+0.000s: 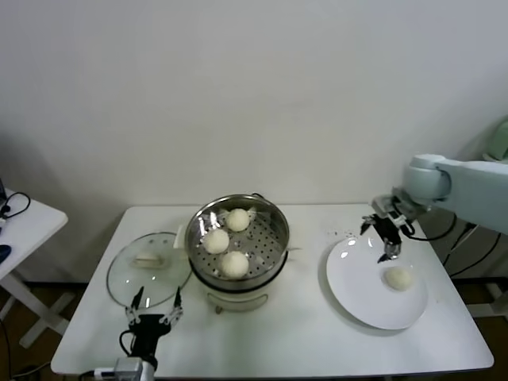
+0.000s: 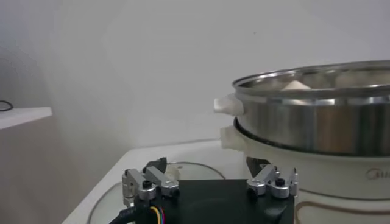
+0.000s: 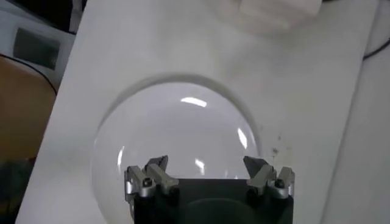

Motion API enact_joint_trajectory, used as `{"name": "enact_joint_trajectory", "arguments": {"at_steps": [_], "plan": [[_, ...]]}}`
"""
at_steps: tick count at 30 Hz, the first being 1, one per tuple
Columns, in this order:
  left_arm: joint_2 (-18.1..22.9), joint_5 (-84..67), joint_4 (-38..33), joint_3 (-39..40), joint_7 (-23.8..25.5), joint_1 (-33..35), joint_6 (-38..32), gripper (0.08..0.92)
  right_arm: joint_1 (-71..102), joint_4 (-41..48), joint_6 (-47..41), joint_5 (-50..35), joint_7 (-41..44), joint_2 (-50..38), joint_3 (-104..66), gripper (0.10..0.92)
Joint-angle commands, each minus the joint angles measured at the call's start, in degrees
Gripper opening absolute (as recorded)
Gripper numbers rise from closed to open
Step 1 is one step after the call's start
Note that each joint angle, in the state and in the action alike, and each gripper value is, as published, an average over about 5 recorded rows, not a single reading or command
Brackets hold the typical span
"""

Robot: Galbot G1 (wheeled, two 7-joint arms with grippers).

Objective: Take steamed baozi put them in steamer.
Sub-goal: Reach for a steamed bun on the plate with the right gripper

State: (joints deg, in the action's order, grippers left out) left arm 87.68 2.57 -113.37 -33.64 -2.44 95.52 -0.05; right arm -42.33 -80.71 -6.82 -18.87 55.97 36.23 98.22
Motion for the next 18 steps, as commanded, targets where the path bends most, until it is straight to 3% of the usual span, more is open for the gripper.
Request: {"name": "enact_joint_trajectory", "arguments": {"at_steps": [1,18], "plan": [[0.2,0.1,0.4,-0.5,0.0,0.3,-0.1,0.823,14.7,6.5,-1.4,7.1,-0.4,-6.0,-8.8,0.823],[0.7,0.7,1.2,-0.6,-0.1,0.4,-0.2,0.823,27.2,15.8,0.9,12.2,-0.5,-3.9,-19.5,0.823]]}}
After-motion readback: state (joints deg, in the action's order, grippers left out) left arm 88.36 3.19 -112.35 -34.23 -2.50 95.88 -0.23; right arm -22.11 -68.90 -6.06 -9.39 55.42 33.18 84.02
